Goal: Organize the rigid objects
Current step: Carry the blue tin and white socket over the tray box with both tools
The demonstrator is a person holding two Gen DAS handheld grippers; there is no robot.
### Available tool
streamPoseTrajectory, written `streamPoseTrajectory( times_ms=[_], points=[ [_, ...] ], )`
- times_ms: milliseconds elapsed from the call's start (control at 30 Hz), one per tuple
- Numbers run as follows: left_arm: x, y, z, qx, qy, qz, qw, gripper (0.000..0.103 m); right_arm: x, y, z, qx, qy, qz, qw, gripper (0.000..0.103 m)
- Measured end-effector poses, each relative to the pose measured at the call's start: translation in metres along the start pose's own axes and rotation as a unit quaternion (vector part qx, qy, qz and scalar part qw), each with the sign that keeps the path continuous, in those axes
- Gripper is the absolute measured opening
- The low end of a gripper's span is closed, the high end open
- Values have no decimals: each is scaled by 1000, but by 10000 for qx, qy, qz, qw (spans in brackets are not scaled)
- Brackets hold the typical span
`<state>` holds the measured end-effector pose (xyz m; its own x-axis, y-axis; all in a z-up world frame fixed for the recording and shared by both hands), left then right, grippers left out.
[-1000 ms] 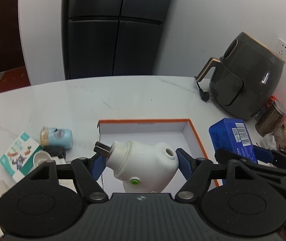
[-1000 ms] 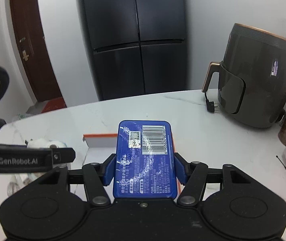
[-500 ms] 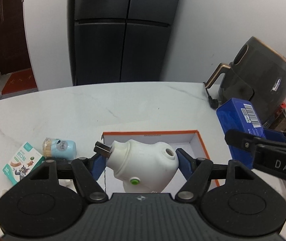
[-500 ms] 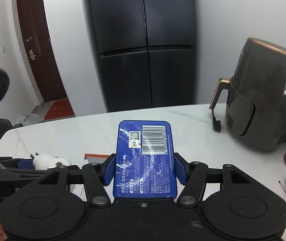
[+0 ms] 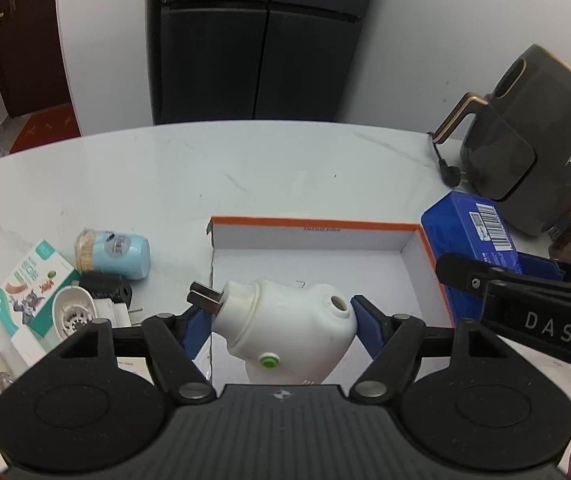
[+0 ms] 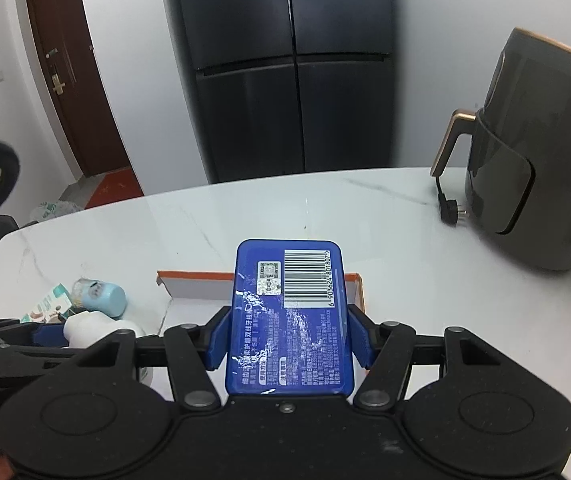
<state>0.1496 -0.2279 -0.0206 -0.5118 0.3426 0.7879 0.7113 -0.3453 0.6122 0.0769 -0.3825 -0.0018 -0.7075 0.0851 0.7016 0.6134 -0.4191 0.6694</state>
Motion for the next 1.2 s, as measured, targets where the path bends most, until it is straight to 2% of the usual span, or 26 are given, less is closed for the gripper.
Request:
streamPoseTrajectory(
  times_ms=[567,1200],
  points=[
    [-29,-3,3,16,1,263,9997,74,-45,-6,-8,16,-59,345,9994,72],
    [-48,-8,-8,-239,-73,399,9989,74,-69,-10,-7,93,-108,510,9986,73]
  ],
)
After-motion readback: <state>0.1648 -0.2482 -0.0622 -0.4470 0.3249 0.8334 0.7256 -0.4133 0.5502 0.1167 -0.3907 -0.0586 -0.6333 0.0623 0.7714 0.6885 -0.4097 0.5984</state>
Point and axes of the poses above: each gripper's, at about its wrist camera, not at the fingertips, and x roughly against the way its jaws point, z to its left, y to its top, the point moved 4 cm from there along -x, roughly the way its jaws point, and after that the axes turned 6 degrees about -x, right-handed, at the moved point
